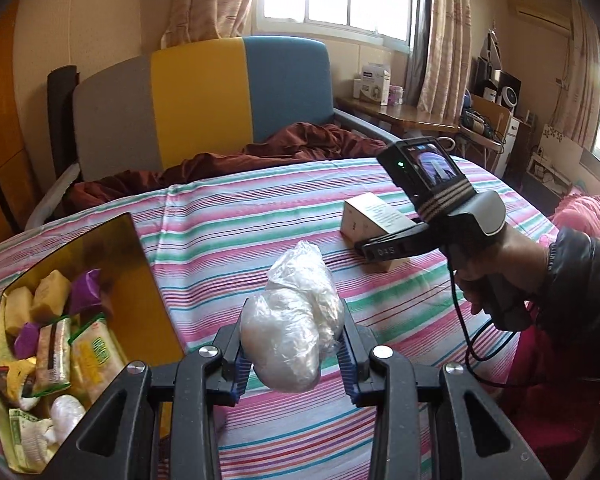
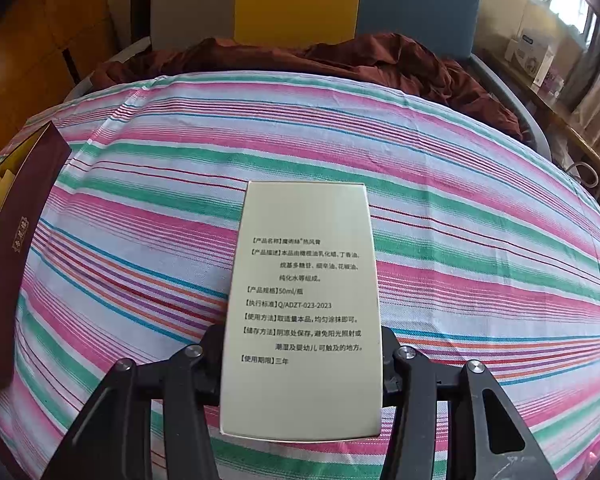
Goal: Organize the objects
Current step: 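Carry the plastic bundle into the gold box and open the left gripper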
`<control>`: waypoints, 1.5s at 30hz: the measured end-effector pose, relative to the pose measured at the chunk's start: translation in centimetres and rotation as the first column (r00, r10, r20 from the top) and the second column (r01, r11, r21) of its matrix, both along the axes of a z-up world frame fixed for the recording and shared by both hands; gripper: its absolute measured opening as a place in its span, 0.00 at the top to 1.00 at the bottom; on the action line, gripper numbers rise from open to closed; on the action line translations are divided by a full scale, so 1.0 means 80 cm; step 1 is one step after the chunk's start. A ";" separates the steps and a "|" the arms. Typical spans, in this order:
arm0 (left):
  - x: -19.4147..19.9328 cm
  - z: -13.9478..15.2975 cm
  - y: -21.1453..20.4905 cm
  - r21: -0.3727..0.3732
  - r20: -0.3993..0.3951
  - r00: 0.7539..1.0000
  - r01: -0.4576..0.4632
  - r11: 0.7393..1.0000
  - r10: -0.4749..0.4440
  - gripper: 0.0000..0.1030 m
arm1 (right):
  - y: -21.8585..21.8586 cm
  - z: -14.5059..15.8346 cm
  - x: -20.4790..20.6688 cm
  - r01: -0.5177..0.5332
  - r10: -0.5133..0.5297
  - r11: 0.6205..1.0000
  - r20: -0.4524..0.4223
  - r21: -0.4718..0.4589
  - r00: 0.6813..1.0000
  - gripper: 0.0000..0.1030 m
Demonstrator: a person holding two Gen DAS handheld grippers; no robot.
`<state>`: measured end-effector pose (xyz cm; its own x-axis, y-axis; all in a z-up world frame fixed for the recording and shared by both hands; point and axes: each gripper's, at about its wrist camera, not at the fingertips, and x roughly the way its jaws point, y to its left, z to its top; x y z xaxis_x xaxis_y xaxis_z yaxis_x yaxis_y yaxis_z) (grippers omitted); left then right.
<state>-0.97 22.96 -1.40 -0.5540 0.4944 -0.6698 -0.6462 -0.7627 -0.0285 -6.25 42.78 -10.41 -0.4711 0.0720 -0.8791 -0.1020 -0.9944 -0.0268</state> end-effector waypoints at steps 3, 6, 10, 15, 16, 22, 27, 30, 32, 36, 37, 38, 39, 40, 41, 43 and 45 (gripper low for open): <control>-0.008 0.005 -0.024 0.010 0.005 1.000 -0.029 1.000 0.029 0.65 | 0.000 0.000 0.000 0.000 0.000 1.000 -0.003 0.003 1.000 0.51; -0.030 0.007 -0.063 0.045 0.046 0.995 -0.095 0.994 0.093 0.65 | -0.002 0.000 0.000 -0.002 0.002 1.000 -0.005 0.010 1.000 0.51; -0.060 0.007 -0.129 0.067 0.071 0.972 -0.227 0.972 0.222 0.65 | -0.004 -0.001 0.001 -0.006 0.006 1.000 -0.006 0.026 1.000 0.51; -0.099 -0.007 -0.211 0.073 0.141 0.914 -0.394 0.916 0.382 0.65 | -0.009 0.000 0.000 -0.013 0.013 0.998 -0.004 0.059 1.000 0.51; -0.107 -0.013 -0.224 0.080 0.177 0.899 -0.419 0.904 0.401 0.65 | -0.010 0.000 0.000 -0.015 0.015 0.998 -0.004 0.065 1.000 0.51; -0.145 -0.024 -0.232 0.129 0.276 0.876 -0.440 0.889 0.394 0.65 | -0.008 -0.001 -0.001 -0.015 0.015 0.998 -0.003 0.063 1.000 0.51; -0.180 -0.026 -0.192 0.126 0.318 0.887 -0.391 0.912 0.336 0.65 | -0.007 -0.001 -0.001 -0.016 0.016 0.998 -0.002 0.065 1.000 0.51; -0.205 -0.034 -0.159 0.094 0.308 0.897 -0.360 0.928 0.317 0.65 | -0.008 -0.001 -0.002 -0.017 0.017 0.998 -0.001 0.068 1.000 0.50; -0.224 -0.045 -0.145 0.088 0.350 0.885 -0.356 0.930 0.306 0.65 | -0.008 -0.001 -0.003 -0.018 0.019 0.997 -0.001 0.071 1.000 0.50; -0.260 -0.072 -0.125 0.044 0.418 0.845 -0.386 0.922 0.334 0.64 | -0.008 -0.001 -0.003 -0.021 0.021 0.997 0.001 0.071 1.000 0.50; -0.267 -0.079 -0.119 0.027 0.418 0.844 -0.382 0.924 0.337 0.64 | -0.008 -0.001 -0.004 -0.021 0.021 0.997 0.002 0.070 1.000 0.50; -0.274 -0.085 -0.115 0.001 0.420 0.838 -0.383 0.924 0.348 0.64 | -0.009 -0.001 -0.004 -0.021 0.021 0.997 0.002 0.071 1.000 0.50; -0.280 -0.093 -0.113 -0.020 0.427 0.828 -0.393 0.919 0.363 0.64 | -0.009 -0.001 -0.004 -0.021 0.021 0.997 0.002 0.073 1.000 0.50; -0.286 -0.099 -0.113 -0.027 0.441 0.819 -0.398 0.917 0.368 0.64 | -0.010 -0.001 -0.004 -0.023 0.023 0.997 0.002 0.074 1.000 0.50; -0.291 -0.105 -0.111 -0.031 0.470 0.806 -0.393 0.919 0.360 0.62 | -0.010 -0.001 -0.004 -0.025 0.024 0.997 0.002 0.075 1.000 0.50; -0.294 -0.106 -0.108 -0.026 0.469 0.811 -0.383 0.923 0.350 0.57 | -0.010 -0.001 -0.005 -0.025 0.025 0.997 0.003 0.073 1.000 0.50; -0.292 -0.102 -0.106 -0.038 0.446 0.828 -0.363 0.931 0.341 0.51 | -0.010 -0.001 -0.005 -0.026 0.026 0.997 0.003 0.074 1.000 0.50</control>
<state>-24.30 14.50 -9.55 -0.3508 0.3586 -0.8651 -0.2460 -0.9266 -0.2844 -6.62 41.99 -10.53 -0.4719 0.1248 -0.8728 -0.0761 -0.9920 -0.1007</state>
